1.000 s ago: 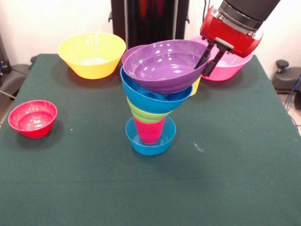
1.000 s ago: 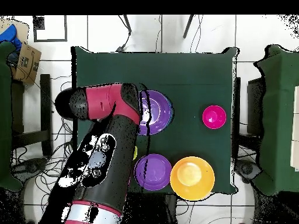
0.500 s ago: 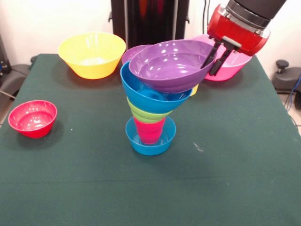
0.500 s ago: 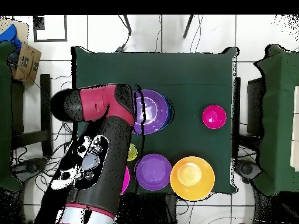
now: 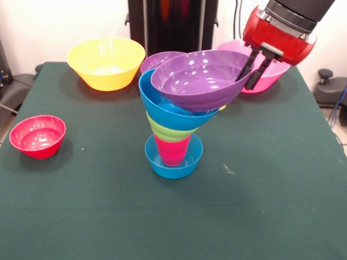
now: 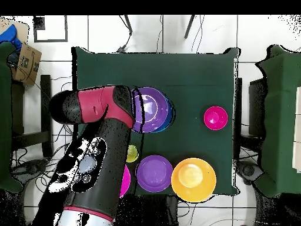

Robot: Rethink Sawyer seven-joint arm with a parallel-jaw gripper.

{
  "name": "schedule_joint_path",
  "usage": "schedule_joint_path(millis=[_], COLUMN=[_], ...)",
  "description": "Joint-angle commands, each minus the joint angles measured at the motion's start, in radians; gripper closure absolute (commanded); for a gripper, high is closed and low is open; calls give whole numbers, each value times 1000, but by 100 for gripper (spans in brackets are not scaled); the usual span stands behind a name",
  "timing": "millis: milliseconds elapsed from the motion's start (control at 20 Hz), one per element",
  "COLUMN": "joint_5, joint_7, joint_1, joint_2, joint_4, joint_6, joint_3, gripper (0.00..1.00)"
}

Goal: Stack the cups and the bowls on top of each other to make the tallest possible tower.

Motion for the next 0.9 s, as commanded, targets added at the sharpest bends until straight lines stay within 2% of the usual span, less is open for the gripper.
schedule_joint_path(millis=[50, 350, 900], joint_5=[-94, -159, -204], joint_7=[38, -7, -10], joint_1=[5, 23, 13], joint_2=[52, 71, 79], joint_4=[51, 9, -5], joint_6=[-66, -4, 2], joint_3=[45, 0, 9], gripper=[100, 100, 100])
